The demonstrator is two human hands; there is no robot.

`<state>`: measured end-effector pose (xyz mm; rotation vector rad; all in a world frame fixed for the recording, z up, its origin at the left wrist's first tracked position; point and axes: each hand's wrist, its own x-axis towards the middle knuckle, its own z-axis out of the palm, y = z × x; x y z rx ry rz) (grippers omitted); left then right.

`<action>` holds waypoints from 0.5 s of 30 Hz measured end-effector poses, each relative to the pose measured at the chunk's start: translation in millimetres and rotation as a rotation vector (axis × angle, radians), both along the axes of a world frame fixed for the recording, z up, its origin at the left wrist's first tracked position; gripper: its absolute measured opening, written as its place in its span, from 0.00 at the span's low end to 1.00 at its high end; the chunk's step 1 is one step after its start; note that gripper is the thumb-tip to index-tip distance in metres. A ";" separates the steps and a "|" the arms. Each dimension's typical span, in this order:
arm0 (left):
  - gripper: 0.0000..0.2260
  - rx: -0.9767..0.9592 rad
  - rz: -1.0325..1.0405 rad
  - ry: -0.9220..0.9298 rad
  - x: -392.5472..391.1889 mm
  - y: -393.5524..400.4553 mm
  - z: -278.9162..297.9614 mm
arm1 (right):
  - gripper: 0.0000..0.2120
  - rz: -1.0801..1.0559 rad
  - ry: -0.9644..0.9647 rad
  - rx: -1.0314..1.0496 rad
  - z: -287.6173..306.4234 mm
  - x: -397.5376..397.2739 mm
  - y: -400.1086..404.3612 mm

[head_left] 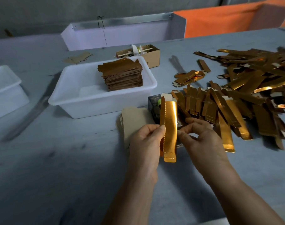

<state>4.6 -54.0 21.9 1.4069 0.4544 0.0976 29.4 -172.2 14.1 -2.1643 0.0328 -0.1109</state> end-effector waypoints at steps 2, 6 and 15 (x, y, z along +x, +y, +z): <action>0.05 0.005 -0.012 -0.021 0.3 0.5 0.7 | 0.09 -0.003 -0.042 -0.020 -2.6 -2.6 2.5; 0.06 0.103 -0.051 -0.046 1.3 -1.6 3.2 | 0.09 -0.004 -0.090 0.034 -10.8 -7.6 4.8; 0.05 0.234 -0.035 -0.030 3.2 -2.4 3.4 | 0.01 0.010 -0.310 -0.319 -3.5 -9.7 7.6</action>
